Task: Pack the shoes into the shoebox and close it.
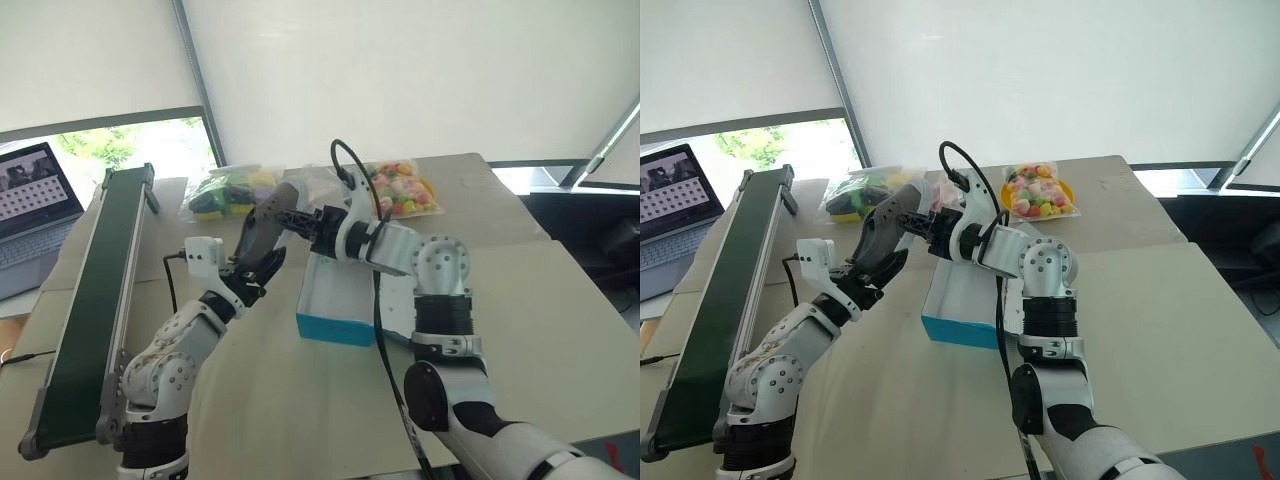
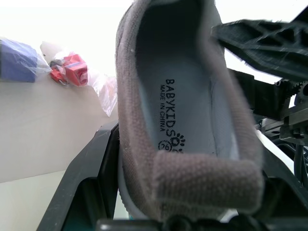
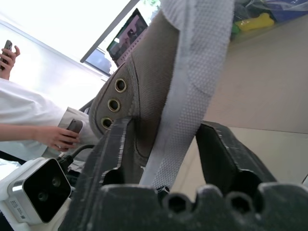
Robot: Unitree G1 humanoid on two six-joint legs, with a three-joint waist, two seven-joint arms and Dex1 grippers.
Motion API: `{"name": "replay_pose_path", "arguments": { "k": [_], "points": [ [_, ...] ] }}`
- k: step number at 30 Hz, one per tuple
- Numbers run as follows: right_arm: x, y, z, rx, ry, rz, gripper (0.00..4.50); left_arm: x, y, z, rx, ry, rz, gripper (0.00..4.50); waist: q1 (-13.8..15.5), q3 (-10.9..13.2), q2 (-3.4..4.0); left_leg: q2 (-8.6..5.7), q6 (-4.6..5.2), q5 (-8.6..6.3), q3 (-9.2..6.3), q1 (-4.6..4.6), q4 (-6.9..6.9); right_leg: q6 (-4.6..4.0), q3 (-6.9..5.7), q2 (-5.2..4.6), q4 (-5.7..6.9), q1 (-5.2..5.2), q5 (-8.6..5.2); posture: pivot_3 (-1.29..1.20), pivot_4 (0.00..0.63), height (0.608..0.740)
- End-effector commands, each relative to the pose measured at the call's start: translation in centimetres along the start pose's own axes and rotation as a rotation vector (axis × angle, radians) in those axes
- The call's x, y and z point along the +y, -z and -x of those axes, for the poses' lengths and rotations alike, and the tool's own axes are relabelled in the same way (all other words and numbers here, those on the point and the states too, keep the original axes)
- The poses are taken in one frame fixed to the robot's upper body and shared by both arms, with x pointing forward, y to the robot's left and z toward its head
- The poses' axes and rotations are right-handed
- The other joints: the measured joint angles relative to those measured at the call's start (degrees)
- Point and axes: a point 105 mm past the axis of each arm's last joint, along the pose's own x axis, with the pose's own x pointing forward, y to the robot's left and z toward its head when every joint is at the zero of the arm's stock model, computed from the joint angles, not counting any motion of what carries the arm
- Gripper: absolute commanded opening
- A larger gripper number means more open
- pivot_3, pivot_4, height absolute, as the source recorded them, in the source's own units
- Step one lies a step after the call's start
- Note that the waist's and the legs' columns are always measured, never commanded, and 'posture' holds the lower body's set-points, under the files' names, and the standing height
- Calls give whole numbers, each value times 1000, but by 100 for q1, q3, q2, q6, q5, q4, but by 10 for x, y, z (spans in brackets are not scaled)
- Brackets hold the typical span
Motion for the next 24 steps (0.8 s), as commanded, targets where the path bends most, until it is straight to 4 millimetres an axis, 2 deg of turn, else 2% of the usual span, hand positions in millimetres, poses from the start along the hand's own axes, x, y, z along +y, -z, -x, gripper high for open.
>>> {"name": "replay_pose_path", "arguments": {
  "k": [1, 2, 4, 10, 11, 12, 14, 15, 17, 20, 24],
  "points": [
    [48, 11, -16, -6, -198, -60, 898, -7, -11, -1, -38, 36, -21, 2586, -1, 0, 0, -2, 0, 0, 0, -1, 0, 0, 0, -2, 0, 0, 0, 0, 150, 640],
    [49, 11, -16, -4, -202, -56, 477, -8, -10, -1, -36, 36, -23, 2586, -1, 0, 0, -4, 0, 0, 0, -1, 0, 0, 0, -4, 0, 0, 0, 0, 150, 640],
    [52, 13, -17, 6, -211, -41, 207, -8, -10, -1, -33, 38, -27, 2586, -1, 0, 0, -6, 1, -1, 0, -1, 0, 0, 0, -6, 0, 0, 0, 0, 150, 640],
    [62, 11, -14, -5, -251, -8, 146, -8, -5, -1, 0, 34, -106, 2586, -2, 0, 0, -1, 2, -1, 0, -5, -3, 0, -1, -2, 0, 1, 0, 0, 150, 640],
    [63, 9, -13, -17, -250, -7, 142, -9, -3, 0, 13, 46, -124, 3515, -3, 0, 0, 0, 2, -1, 0, -5, -3, 0, -2, 0, 0, 1, 0, 0, 150, 640],
    [62, 6, -13, -35, -241, -7, 142, -10, -1, 0, 26, 45, -149, 3643, -6, 0, 0, 1, 2, -1, 1, -5, -3, 0, -3, 1, 0, 1, 0, 0, 150, 640],
    [53, -11, -12, -118, -178, -1, 142, -11, 3, 0, 50, 52, -174, 4370, -13, 0, 1, 2, 2, -1, 0, -3, -3, 0, -3, 4, 0, 1, 0, 0, 150, 640],
    [48, -19, -10, -151, -149, 0, 142, -11, 5, 0, 56, 52, -180, 4458, -12, 0, 2, 4, 3, -1, 0, -2, -4, 0, -3, 6, 0, 1, 0, 0, 150, 640],
    [31, -44, -2, -242, -59, 6, 142, -10, 7, 1, 63, 51, -184, 4458, -12, 1, 2, 3, 3, -1, -1, -2, -6, 0, -8, 11, 0, 1, 0, 0, 150, 640],
    [5, -80, 22, -329, 94, 29, 142, -5, 11, 5, 76, 36, -184, 4458, -12, 6, 10, 1, 2, -1, 0, -4, -5, 0, -8, 10, 1, -1, 0, 0, 150, 640],
    [-21, -84, 48, -242, 274, 35, 142, -2, 16, 7, 90, 25, -188, 4458, 28, 2, 17, 1, 1, 0, -1, -10, -2, 0, -8, 9, 1, -3, 0, 0, 150, 640]
  ]
}}
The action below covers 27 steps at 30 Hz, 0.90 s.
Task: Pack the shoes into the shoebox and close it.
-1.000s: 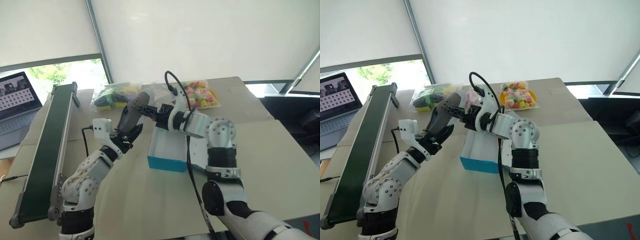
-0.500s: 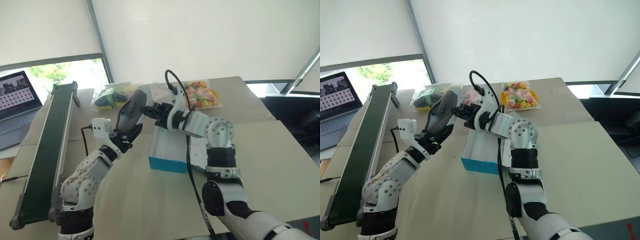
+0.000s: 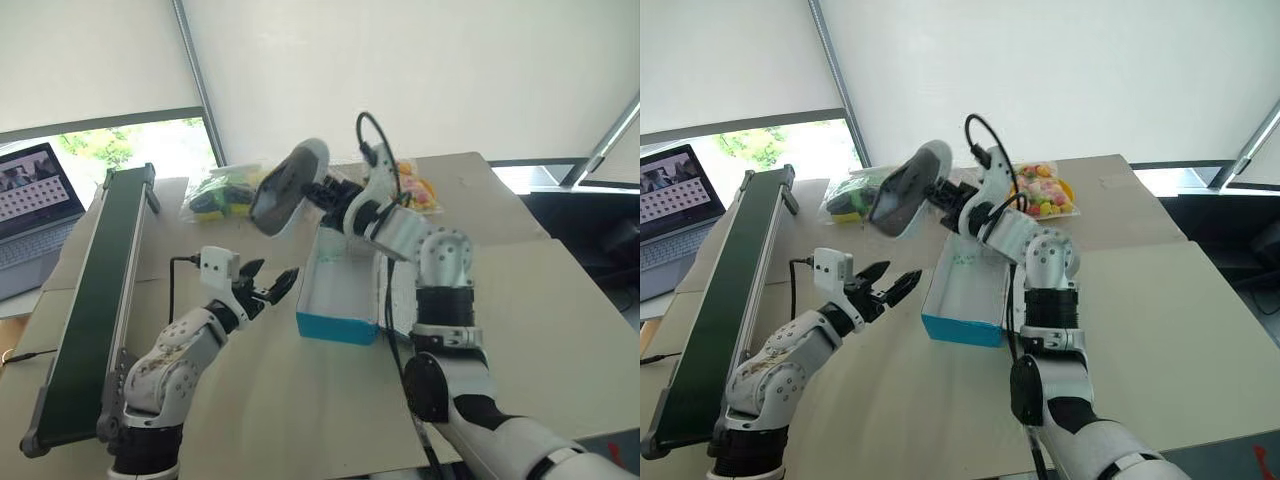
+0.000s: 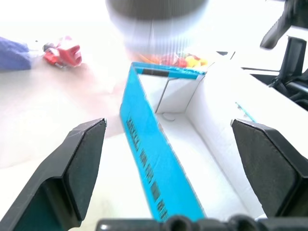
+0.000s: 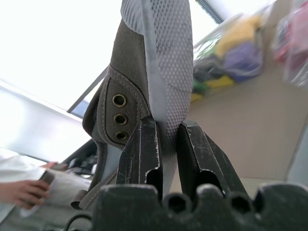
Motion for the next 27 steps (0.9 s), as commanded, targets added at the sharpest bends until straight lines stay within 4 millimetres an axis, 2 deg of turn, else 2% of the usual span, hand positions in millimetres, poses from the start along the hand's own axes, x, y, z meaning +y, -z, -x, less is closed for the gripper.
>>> {"name": "replay_pose_path", "arguments": {
  "k": [1, 4, 8, 12, 15, 21, 27],
  "points": [
    [-13, -11, 22, 61, 98, 44, 142, -1, -6, 2, -33, 3, -26, 4458, 25, -9, 9, 1, 0, 0, -1, 2, 0, 0, 0, 0, 0, 3, 0, 0, 150, 640],
    [-37, 13, 45, 240, 210, 85, 142, 0, -2, 1, -24, 12, -27, 4458, 50, -15, 18, 3, 1, -1, 5, -9, 2, -1, 11, -13, 1, 1, 0, 0, 150, 640],
    [-61, 38, 59, 346, 328, 115, 142, -6, 1, 1, -28, 53, -50, 4458, 50, -21, 29, 14, 13, -7, 19, -29, 2, -1, 59, -27, 3, 2, 0, 0, 150, 640],
    [-91, 46, 70, 402, 478, 128, 142, -16, -3, 8, -33, 154, -124, 4458, 59, -20, 32, 2, 35, -18, 37, -26, 6, 0, 61, -10, 1, 3, -1, 0, 150, 640],
    [-95, 44, 71, 422, 515, 149, 142, -24, -2, 20, 17, 264, -237, 4458, 50, -19, 32, -2, 94, -33, 60, -22, 8, 1, 50, -9, -12, 12, -2, 0, 150, 640],
    [-87, 51, 66, 520, 459, 224, 142, -32, 6, 42, 160, 493, -369, 4458, -35, -14, 40, 7, 177, -49, 58, 13, 1, -10, -10, 17, -43, 61, -22, 0, 150, 640],
    [-84, 60, 66, 607, 419, 259, 142, -31, 6, 43, 205, 567, -423, 4458, -37, -11, 44, 16, 177, -47, 39, 15, 1, -18, -13, 58, -42, 68, -27, 0, 150, 640]
  ]
}}
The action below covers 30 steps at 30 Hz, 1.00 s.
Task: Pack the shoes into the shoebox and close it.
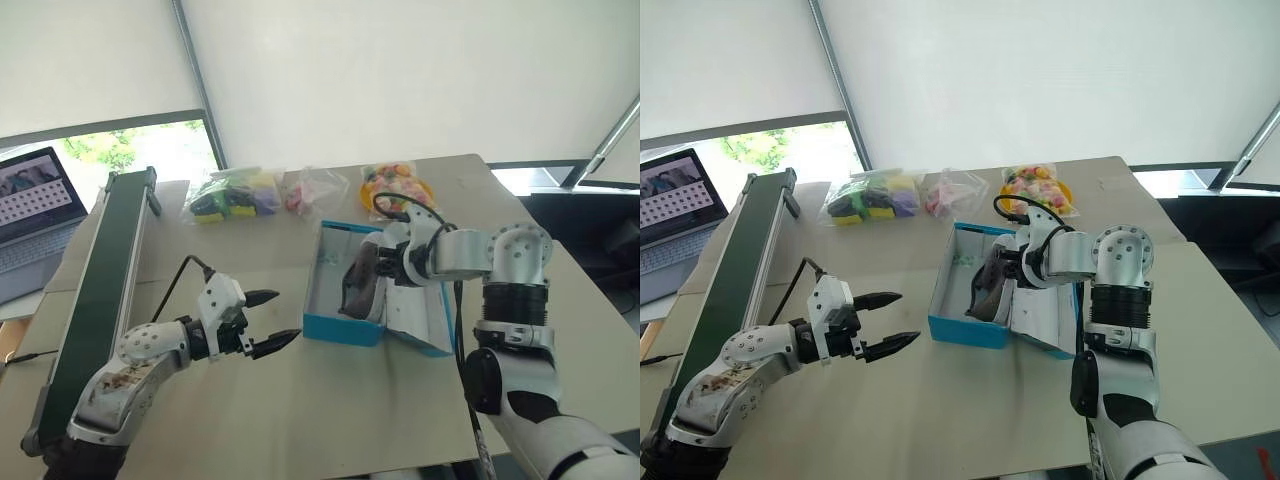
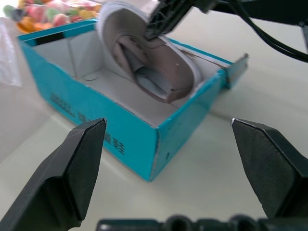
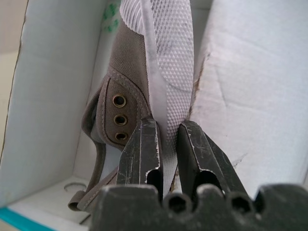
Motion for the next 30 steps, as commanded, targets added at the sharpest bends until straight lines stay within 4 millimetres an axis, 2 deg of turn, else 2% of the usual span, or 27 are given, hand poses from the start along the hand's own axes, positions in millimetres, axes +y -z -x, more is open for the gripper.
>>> {"name": "replay_pose_path", "arguments": {
  "k": [1, 2, 8, 11, 12, 15, 17, 19, 21, 23, 25, 28, 30],
  "points": [
    [13, -6, 6, -4, -59, 37, 615, 2, -10, -2, -11, 32, -58, 4486, 2, 0, 0, 0, 0, 0, -4, -1, 0, 0, 0, 1, 0, 0, 0, 0, 150, 640],
    [14, -6, 5, 0, -63, 30, 1101, 2, -11, -4, -16, 33, -59, 4500, 5, 0, 0, 0, 0, 0, -7, -2, -1, 0, 1, 1, -1, 0, 0, 0, 150, 640],
    [16, 0, 1, 18, -75, 0, 3033, 0, -14, -9, -28, 35, -66, 4500, 7, 0, 0, -7, -4, 2, -20, 4, 0, 0, 5, -39, 0, 6, 0, 0, 150, 640],
    [23, -8, 4, -16, -86, 4, 4049, 1, -14, -9, -32, 26, -69, 4500, 7, 0, 0, -15, -4, 2, -19, 5, 1, 0, 6, -54, -1, 11, 0, 0, 150, 640],
    [26, -11, 6, -30, -90, 4, 4049, 2, -15, -9, -34, 20, -70, 4500, 8, 0, 0, -17, -4, 2, -19, 5, 1, 0, 7, -54, 0, 11, 0, 0, 150, 640],
    [52, -37, 24, -168, -138, 71, 4049, 18, -17, -6, -52, -83, -68, 4500, 6, 5, 8, -22, -10, 6, -19, 6, 0, 0, 7, -55, -2, 9, 0, 0, 150, 640],
    [73, -53, 42, -304, -164, 193, 4049, 40, -19, -1, -85, -238, -56, 4500, 8, 8, 13, -20, -24, 14, -21, 8, -2, 1, 5, -52, -2, 6, 0, 0, 150, 640],
    [88, -54, 51, -373, -212, 279, 4049, 61, -23, 5, -126, -406, -38, 4500, 9, 7, 12, -19, -12, 7, -27, 8, -4, 5, 1, -47, 1, 3, -2, 0, 150, 640],
    [98, -56, 63, -503, -203, 437, 4049, 88, -31, 19, -204, -653, 6, 4500, 32, 6, 9, -19, 6, -3, -36, 28, -4, 10, -8, -32, 15, 10, -3, 0, 150, 640],
    [118, -46, 70, -567, -295, 597, 4049, 111, -31, 38, -243, -917, 59, 4500, 58, 7, 4, -21, 5, -3, -43, 30, -2, 23, -10, -34, 19, 14, -8, 0, 150, 640],
    [133, -33, 72, -614, -403, 741, 4049, 123, -21, 58, -241, -1122, 112, 4500, 55, 5, -7, -22, -17, 9, -40, 33, 0, 48, -7, -35, 4, 19, -8, 0, 150, 640],
    [140, -5, 61, -639, -491, 1002, 4049, 126, 5, 76, -191, -1289, 202, 4500, 44, 3, -9, -14, -27, 15, -31, 32, 2, 54, -2, -65, -1, 18, -12, 0, 150, 640],
    [139, 9, 47, -616, -537, 1049, 4049, 123, 17, 83, -153, -1336, 227, 4500, 49, -1, -17, -22, -29, 15, -31, 34, 2, 54, -5, -74, -14, 16, -13, 0, 150, 640]
  ]
}}
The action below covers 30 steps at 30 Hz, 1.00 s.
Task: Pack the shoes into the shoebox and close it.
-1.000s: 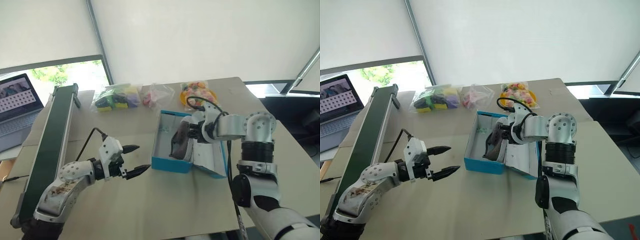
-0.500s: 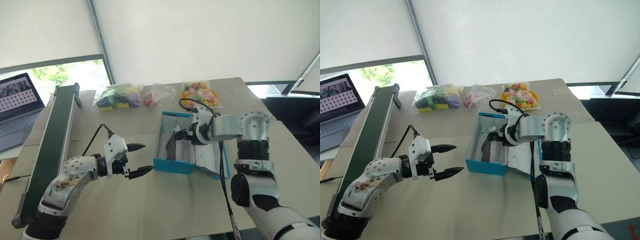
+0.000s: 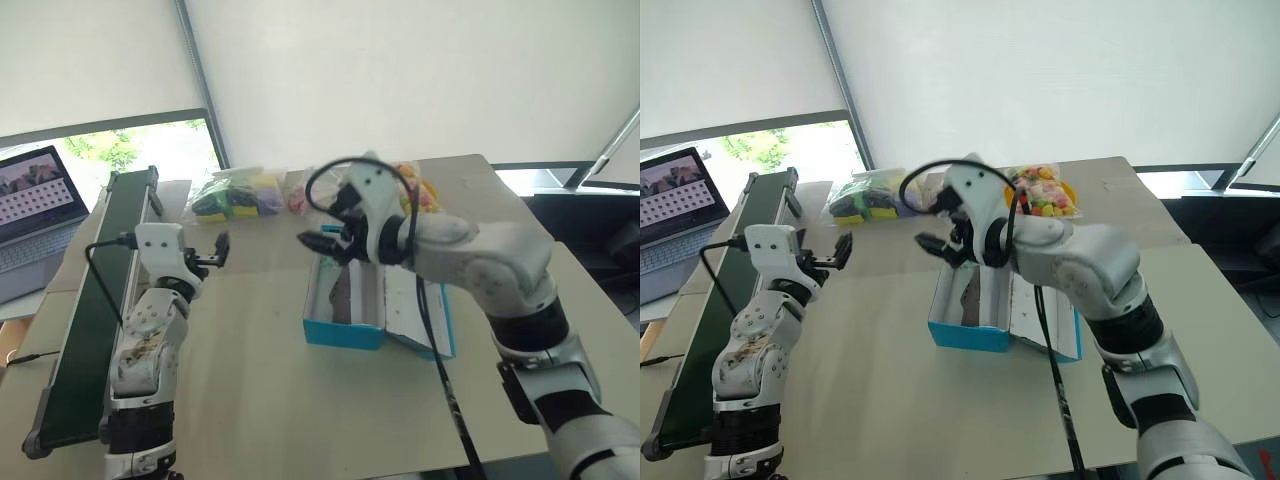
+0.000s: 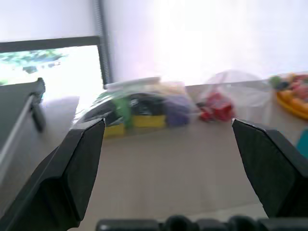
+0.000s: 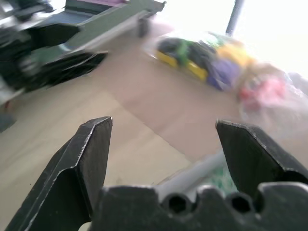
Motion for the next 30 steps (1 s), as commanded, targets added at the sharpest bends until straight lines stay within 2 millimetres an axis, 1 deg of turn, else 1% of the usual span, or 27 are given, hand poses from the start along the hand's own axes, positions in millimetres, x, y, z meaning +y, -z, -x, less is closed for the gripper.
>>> {"name": "replay_pose_path", "arguments": {
  "k": [1, 2, 3, 4, 6, 9, 13, 15, 19, 25, 30],
  "points": [
    [20, 8, -9, -80, -121, 129, 4287, 24, 13, 10, 47, -126, -8, 4500, 5, -2, -10, -6, -2, 1, 0, 5, -5, 0, -1, -3, -17, 4, 0, 0, 150, 640],
    [22, 13, -13, -93, -134, 104, 4287, 27, 19, 12, 72, -130, -17, 4500, 6, -4, -24, -8, -5, 2, 2, 2, -5, 0, -1, -4, -33, 4, 0, 0, 150, 640],
    [24, 20, -16, -95, -149, 105, 4287, 31, 23, 14, 85, -132, -20, 4500, 13, -2, -32, -12, -31, 16, 3, 2, -7, -1, 0, -5, -49, 3, 1, 0, 150, 640],
    [27, 31, -20, -94, -161, 109, 4287, 39, 29, 17, 111, -142, -20, 4500, 37, 0, -35, -13, -39, 20, 2, 1, -6, -1, 2, -9, -49, 3, 1, 0, 150, 640],
    [36, 40, -23, -127, -219, 43, 4287, 53, 33, 21, 131, -178, -24, 4500, 100, 3, -46, -18, -64, 33, 3, -2, -12, -3, 8, -12, -58, -4, 2, 0, 150, 640],
    [40, 46, -23, -149, -251, 32, 4287, 66, 34, 23, 146, -217, -16, 4500, 144, 8, -56, -15, -77, 40, 0, -2, -19, -3, 6, -9, -65, -6, 2, 0, 150, 640],
    [43, 42, -21, -190, -278, 7, 4287, 78, 33, 25, 144, -265, -9, 4500, 190, 8, -57, -2, -98, 51, -5, -4, -22, -3, 4, -4, -64, -5, 2, 0, 150, 640],
    [44, 40, -21, -192, -284, 2, 4287, 77, 34, 25, 150, -255, -13, 4500, 224, 7, -60, 4, -101, 53, -5, -4, -27, -3, 5, -5, -64, -4, 2, 0, 150, 640],
    [45, 34, -19, -204, -293, -51, 4287, 67, 40, 26, 167, -223, -12, 4500, 230, 6, -61, 7, -102, 53, -5, -3, -26, -3, 7, -7, -61, -6, 2, 0, 150, 640],
    [41, 43, -25, -143, -249, -39, 4287, 60, 43, 24, 182, -197, -8, 4500, 237, 6, -61, 7, -109, 49, -5, -3, -20, -4, 10, -11, -50, -9, 3, 0, 150, 640],
    [41, 40, -25, -149, -234, -60, 4287, 59, 43, 21, 180, -192, -7, 4500, 243, 6, -61, 3, -117, 45, -4, -5, -20, -4, 11, -11, -49, -8, 3, 0, 150, 640]
  ]
}}
